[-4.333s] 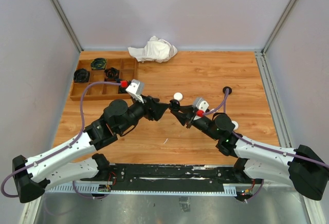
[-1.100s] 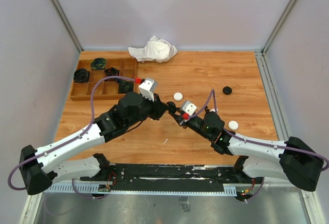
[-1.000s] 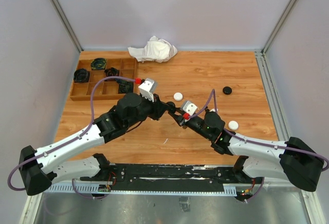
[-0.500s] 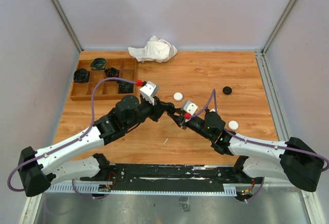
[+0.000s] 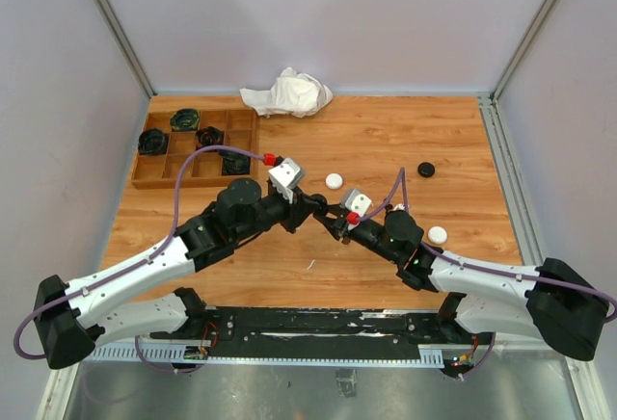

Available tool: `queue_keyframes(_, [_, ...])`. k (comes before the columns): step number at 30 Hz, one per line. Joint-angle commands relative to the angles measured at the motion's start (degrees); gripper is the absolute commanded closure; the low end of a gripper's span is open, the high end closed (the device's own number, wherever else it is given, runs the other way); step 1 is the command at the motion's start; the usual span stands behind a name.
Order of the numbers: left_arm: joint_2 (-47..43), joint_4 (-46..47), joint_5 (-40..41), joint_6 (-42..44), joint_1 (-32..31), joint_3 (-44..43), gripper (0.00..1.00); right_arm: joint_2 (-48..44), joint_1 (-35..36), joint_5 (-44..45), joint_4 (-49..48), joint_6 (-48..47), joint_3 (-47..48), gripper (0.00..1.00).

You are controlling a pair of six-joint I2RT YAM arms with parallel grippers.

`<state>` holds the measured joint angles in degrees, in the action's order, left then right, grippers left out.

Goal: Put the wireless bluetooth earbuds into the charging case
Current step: Place the earbud in the charging case.

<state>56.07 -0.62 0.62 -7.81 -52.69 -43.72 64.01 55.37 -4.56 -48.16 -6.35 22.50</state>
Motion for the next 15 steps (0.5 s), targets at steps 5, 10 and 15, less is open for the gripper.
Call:
queue_keyframes(5, [1.48, -6.23, -0.91, 1.78, -0.14, -4.23, 0.94, -1.54, -0.41, -1.01, -3.76, 0.55, -0.16, 0.79])
queue_keyframes(10, [3.43, -7.47, -2.0, 2.45, -0.14, -5.84, 0.91, -1.3, -0.51, -2.39, -4.26, 0.79, -0.13, 0.79])
queue_keyframes(15, [5.87, -8.68, -2.38, 3.42, -0.14, -7.61, 0.88, -0.94, -0.93, -6.19, -5.74, 2.23, -0.37, 0.79])
